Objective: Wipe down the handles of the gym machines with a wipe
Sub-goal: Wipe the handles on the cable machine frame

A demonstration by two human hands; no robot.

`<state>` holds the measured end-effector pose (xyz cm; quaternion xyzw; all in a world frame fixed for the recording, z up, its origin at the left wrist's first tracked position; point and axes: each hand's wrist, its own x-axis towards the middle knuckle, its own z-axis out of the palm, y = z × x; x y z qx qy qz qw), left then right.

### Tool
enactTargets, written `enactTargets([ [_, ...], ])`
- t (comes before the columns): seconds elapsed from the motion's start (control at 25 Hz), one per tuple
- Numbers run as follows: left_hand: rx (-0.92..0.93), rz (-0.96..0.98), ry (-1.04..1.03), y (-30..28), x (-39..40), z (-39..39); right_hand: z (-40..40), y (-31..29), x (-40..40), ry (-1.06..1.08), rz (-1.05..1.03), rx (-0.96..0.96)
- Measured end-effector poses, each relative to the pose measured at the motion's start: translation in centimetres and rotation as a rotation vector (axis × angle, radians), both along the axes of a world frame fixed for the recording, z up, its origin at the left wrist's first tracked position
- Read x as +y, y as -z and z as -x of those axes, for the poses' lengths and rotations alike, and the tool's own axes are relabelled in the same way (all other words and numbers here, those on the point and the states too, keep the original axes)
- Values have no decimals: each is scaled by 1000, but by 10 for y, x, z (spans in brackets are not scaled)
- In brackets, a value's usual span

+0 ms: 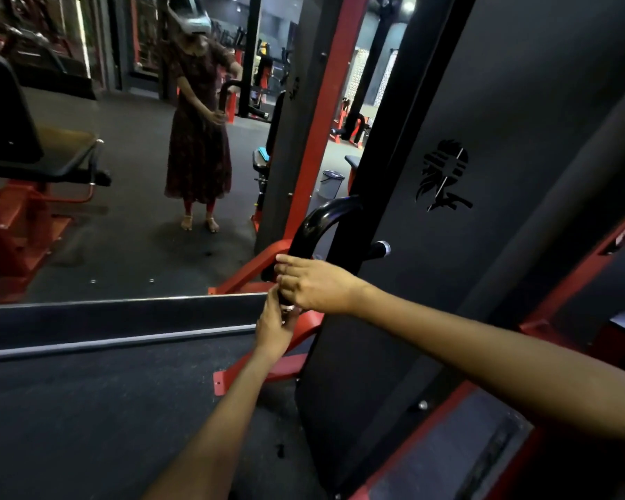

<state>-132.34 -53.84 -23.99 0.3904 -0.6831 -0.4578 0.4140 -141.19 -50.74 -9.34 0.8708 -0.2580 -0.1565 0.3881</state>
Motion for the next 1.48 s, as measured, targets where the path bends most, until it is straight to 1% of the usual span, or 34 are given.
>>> enactTargets([
  [0.08, 22, -13, 0, 3, -3, 1, 11, -17, 0, -54, 38, -123],
  [0.2, 22, -3, 2, 6, -4, 2, 25, -35, 7, -50, 142, -300],
  [0.28, 25, -3, 1, 6, -5, 2, 31, -46, 13, -27, 266, -498],
  [0.32, 26, -3, 3, 6, -4, 1, 34, -52, 14, 7, 357, -619],
  [0.44, 14, -5, 9, 4, -5, 1, 32, -54, 15, 234, 563, -991],
  [0.52, 7, -2, -9, 6, -4, 3, 22, -38, 15, 304, 552, -1106],
  [0.6, 10, -7, -21, 6, -4, 3, 6, -22, 17, 241, 496, -1126],
  [0.68, 22, -7, -14, 6, -5, 3, 2, -9, 21, 159, 456, -1054],
  [0.76, 17, -4, -10, 2, -2, 2, 10, -2, 23, 114, 428, -970],
  [0.96, 16, 18, -84, -2, 4, 3, 55, 6, 31, 79, 303, -910],
  [1.0, 16, 12, -92, -2, 4, 4, 70, 8, 36, 92, 299, -950],
  [1.04, 24, -2, -89, -3, 4, 5, 89, 12, 39, 109, 331, -1036],
  [1.08, 30, -8, -86, -3, 5, 6, 109, 17, 40, 169, 372, -1179],
  [1.16, 23, 24, -116, -3, 7, 7, 146, 28, 35, 371, 452, -1552],
  [1.2, 13, 41, -137, -3, 6, 7, 161, 31, 28, 494, 440, -1724],
  [1.24, 2, 43, -151, -2, 4, 7, 172, 34, 21, 613, 406, -1852],
  [1.28, -9, 30, -159, -2, 2, 7, 180, 35, 14, 709, 365, -1933],
  [1.36, -16, 7, -178, -3, 2, 10, 188, 38, 3, 850, 280, -2003],
  [1.44, -10, 6, -204, -4, 4, 13, 180, 40, -2, 903, 244, -2008],
  [1.48, -4, 8, -214, -4, 5, 14, 171, 42, -3, 879, 250, -1973],
])
